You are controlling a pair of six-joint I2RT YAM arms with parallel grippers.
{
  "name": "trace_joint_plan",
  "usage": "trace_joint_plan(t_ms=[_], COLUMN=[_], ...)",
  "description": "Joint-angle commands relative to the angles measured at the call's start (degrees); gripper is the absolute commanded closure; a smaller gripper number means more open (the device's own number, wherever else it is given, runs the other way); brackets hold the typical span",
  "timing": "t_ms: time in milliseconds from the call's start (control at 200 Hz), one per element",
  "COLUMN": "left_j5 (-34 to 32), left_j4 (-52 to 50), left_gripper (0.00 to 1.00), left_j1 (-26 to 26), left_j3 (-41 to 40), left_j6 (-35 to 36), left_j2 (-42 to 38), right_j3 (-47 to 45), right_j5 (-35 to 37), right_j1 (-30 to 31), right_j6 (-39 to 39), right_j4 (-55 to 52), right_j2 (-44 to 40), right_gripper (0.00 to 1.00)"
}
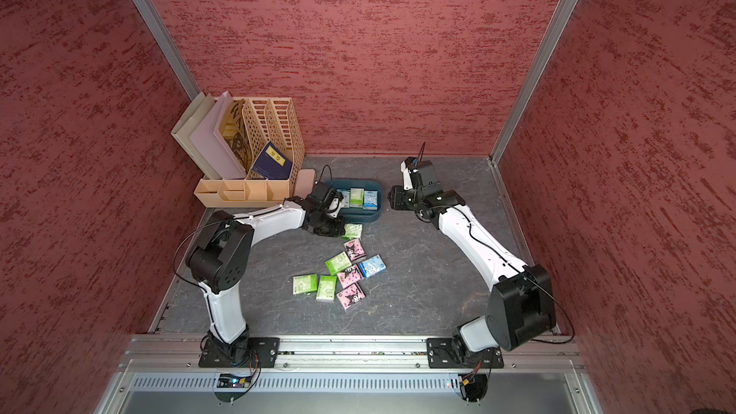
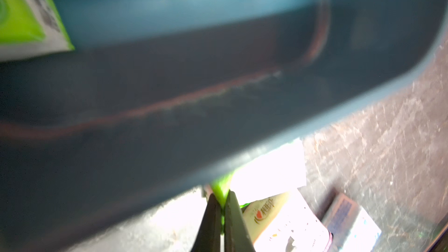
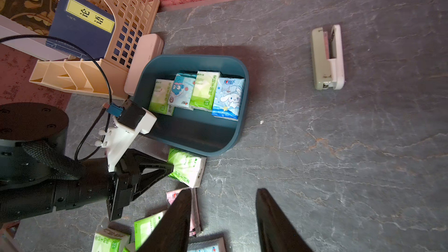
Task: Put the pocket tissues into the storage box
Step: Pick up the pocket tissues from the center of the board, then place the pocket tissues in the storage box.
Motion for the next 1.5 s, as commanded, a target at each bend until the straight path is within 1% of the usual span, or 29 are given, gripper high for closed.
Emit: trace_joint_plan(t_ms=[0, 125, 230, 391, 441, 506, 566, 646, 721, 837, 862, 967, 1052, 1182, 1302, 1498], left_j5=[0.4, -0.2, -0.7, 0.5, 1.2, 2.6, 4.1, 6.7, 10.2, 12.0, 12.4, 11.9, 11.3, 11.5, 11.4, 10.9], left_j4=[-0.9, 1.7, 2.9, 9.1, 11.6, 12.4, 8.3, -0.2, -5.9, -6.5, -6.3, -6.8, -8.1, -7.9, -6.5, -6.8], left_gripper=[1.00, 1.00, 1.00, 1.00, 1.00, 1.00, 1.00, 1.00, 1.00, 1.00, 1.00, 1.00, 1.00, 1.00, 1.00, 1.00], left_j1=[-1.6, -2.2, -2.3, -2.6, -2.7, -2.6, -2.4, -2.1, -1.0, 0.5, 0.5, 0.5, 0.5, 0.2, -0.1, -0.1], left_j3=[-0.9, -2.2, -2.0, -3.1, -3.7, -3.3, -1.0, 3.1, 5.1, 5.2, 5.0, 5.2, 5.5, 4.5, 2.6, 1.3], left_j6=[2.3, 2.4, 2.5, 4.5, 6.0, 9.7, 15.3, 25.2, 32.5, 36.4, 37.2, 39.6, 40.7, 40.6, 39.9, 39.8], left_j2=[-5.5, -11.7, -15.9, -22.1, -23.9, -25.1, -25.1, -24.5, -24.8, -25.8, -26.0, -25.3, -24.6, -24.6, -25.3, -24.7], right_j3=[-0.6, -1.6, -1.6, -0.4, 0.2, 0.8, 1.9, 5.4, 8.8, 11.5, 11.9, 14.4, 17.1, 18.6, 19.1, 17.5], right_j5=[-1.6, -2.3, -3.5, -8.1, -11.5, -17.7, -22.8, -25.8, -27.9, -30.2, -31.1, -36.1, -39.6, -36.4, -38.7, -41.6], right_j1=[-0.5, -0.5, -0.5, -0.5, -0.5, -0.5, -0.5, -0.5, -0.5, -0.5, -0.5, -0.5, -0.4, 1.3, 2.3, 3.2], right_j6=[-0.7, -0.8, -1.2, -2.1, -4.1, -7.8, -11.1, -15.3, -18.5, -21.3, -22.0, -23.6, -23.6, -23.9, -23.6, -20.6], right_j4=[0.9, 1.5, 1.5, 0.5, -0.3, -1.6, -3.8, -9.2, -13.2, -15.1, -15.4, -17.0, -17.7, -17.2, -17.7, -14.5], right_j2=[-3.0, -4.5, -4.8, -5.2, -5.4, -5.1, -4.1, -2.1, -0.6, 0.1, 1.9, 6.3, 9.3, 10.9, 13.1, 12.9], right_gripper=[0.51, 0.47, 0.46, 0.45, 0.44, 0.43, 0.43, 0.44, 0.44, 0.43, 0.42, 0.43, 0.46, 0.49, 0.51, 0.51])
